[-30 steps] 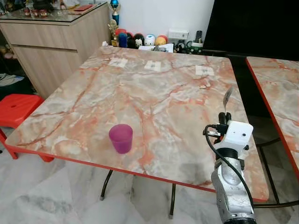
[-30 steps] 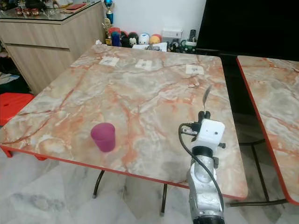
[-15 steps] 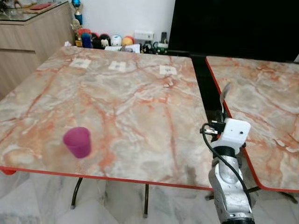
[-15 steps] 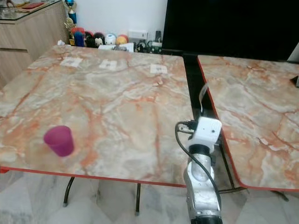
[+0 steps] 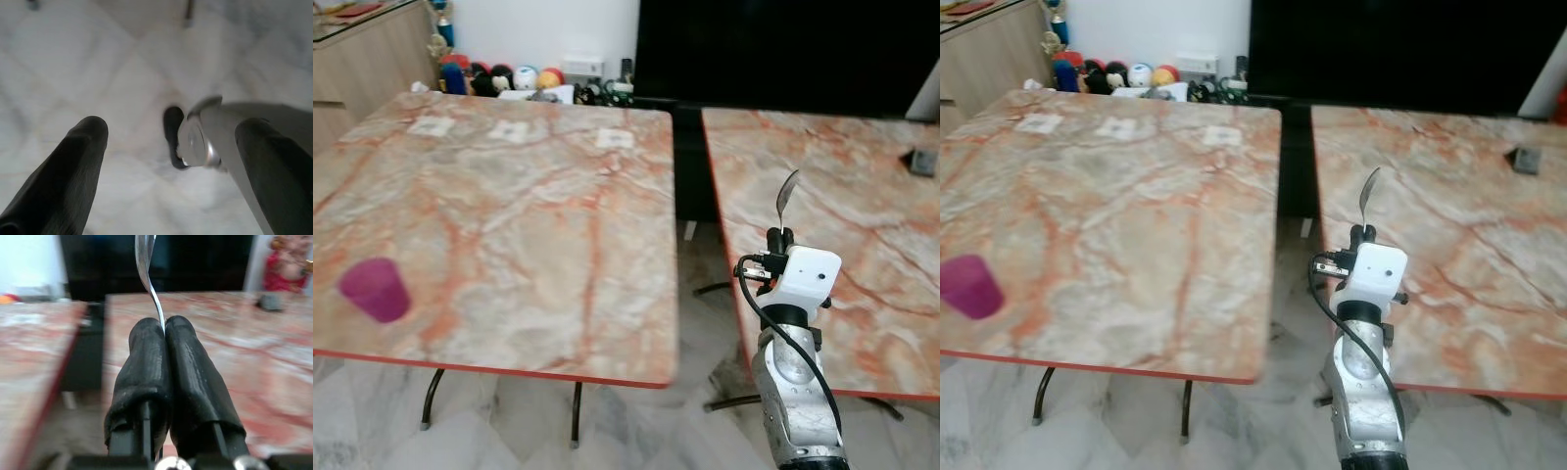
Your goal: Setting the table
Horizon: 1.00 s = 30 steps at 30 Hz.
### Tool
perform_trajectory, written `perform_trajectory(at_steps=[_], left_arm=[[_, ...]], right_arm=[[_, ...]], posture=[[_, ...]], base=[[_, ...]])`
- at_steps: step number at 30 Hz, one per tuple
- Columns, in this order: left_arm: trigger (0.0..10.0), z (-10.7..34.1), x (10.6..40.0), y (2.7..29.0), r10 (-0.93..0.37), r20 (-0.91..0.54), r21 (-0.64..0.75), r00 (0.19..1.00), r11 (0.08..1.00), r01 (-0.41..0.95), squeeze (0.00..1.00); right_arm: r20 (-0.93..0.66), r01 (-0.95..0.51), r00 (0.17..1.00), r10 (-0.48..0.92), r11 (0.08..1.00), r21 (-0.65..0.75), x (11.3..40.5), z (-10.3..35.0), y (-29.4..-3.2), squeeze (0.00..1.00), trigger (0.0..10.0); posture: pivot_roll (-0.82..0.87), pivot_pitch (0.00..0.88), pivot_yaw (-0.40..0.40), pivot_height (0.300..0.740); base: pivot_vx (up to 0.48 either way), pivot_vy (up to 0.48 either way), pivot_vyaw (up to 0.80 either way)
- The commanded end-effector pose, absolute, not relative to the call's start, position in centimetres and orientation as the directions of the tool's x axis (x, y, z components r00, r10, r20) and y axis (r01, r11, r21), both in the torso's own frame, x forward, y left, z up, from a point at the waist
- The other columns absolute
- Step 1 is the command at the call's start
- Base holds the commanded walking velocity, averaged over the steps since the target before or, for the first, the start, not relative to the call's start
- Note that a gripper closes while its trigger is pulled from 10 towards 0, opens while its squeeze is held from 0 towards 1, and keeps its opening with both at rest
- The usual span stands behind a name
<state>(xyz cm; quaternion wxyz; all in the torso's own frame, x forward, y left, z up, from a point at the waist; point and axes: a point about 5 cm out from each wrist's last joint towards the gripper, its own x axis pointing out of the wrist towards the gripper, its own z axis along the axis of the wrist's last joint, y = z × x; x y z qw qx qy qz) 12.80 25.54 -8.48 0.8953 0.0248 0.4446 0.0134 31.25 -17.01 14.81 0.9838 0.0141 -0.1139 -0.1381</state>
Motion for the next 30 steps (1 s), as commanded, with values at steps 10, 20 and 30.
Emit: perform_trajectory(at_steps=[10, 20, 30], left_arm=[[10.0, -8.7, 11.9, 26.0, 0.053, -0.815, 0.068, 0.577, 0.998, 0.003, 0.0], [10.0, -8.7, 11.9, 26.0, 0.052, -0.815, 0.067, 0.577, 0.998, 0.004, 0.0], [10.0, -8.7, 11.9, 26.0, 0.052, -0.814, 0.066, 0.579, 0.998, 0.004, 0.0]], right_arm=[[0.282, 0.275, 0.916, -0.286, 0.958, 0.076, 31.4, 16.6, -17.2, 0.0, 10.0], [0.328, 0.307, 0.891, -0.315, 0.949, 0.078, 31.3, 17.8, -18.0, 0.0, 10.0], [0.331, 0.319, 0.884, -0.331, 0.943, 0.091, 31.3, 17.9, -18.3, 0.0, 10.0]], posture=[[0.01, 0.081, -0.024, 0.74], [0.01, 0.081, -0.024, 0.74], [0.01, 0.078, -0.023, 0.74]], base=[[0.0, -0.42, 0.0], [0.0, -0.42, 0.0], [0.0, -0.421, -0.4]])
